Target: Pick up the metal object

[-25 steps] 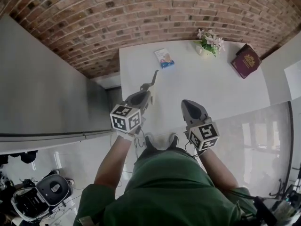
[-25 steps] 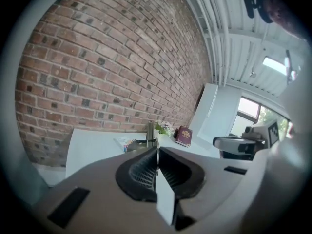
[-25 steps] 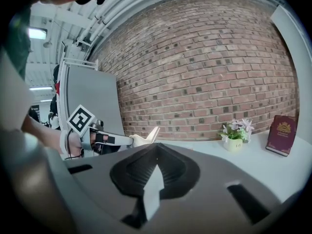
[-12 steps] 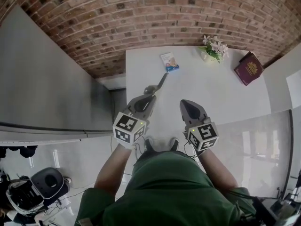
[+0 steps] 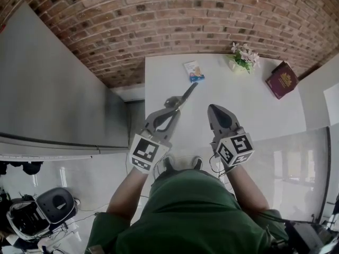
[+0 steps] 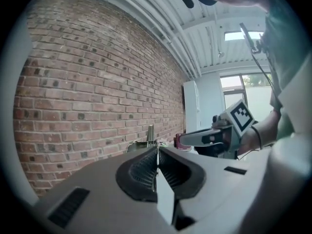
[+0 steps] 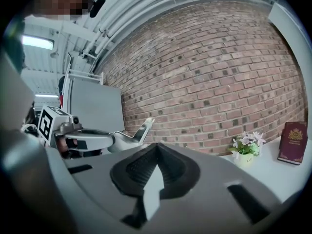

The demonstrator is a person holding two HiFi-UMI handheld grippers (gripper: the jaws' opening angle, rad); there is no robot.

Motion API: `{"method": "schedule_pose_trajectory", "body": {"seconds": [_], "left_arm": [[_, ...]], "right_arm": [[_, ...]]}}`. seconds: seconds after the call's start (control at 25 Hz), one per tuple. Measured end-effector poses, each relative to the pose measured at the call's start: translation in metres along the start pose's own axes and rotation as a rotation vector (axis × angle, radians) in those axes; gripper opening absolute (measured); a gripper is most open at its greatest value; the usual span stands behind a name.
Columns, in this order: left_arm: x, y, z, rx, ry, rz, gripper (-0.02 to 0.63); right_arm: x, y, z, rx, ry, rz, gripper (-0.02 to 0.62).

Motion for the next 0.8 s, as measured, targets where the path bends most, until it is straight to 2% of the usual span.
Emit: {"method": "schedule_pose_trajectory", "body": {"seconds": [0.16,0.36,0.8], "left_arm": [[0.002,-0.005,-0.004,0.009,-0.003,0.042,0.012],[0.005,-0.009,-0.005,0.003,-0.009,0.132,0.012],[0.007,-0.001,-0.001,-0.085,-0.008,0.281,0.012]], "right_arm": [[-0.002,-0.006,0.002,0.013,-0.008,0.001,0.003],[-0.003,-0.007,0.005,0.015,-0.018,0.001,0.003],[-0.001,0.001,0.014,-0.013,-0.018,0.003,0.003]]}}
Point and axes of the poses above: the fingertips, and each gripper's own axes: z forward along the fingers, x to its right, y out of its underside, the point moved 7 cm from there along -z, backward along the fingers, and after that the axes turned 1 degree about -z, right-handed, at the moved point
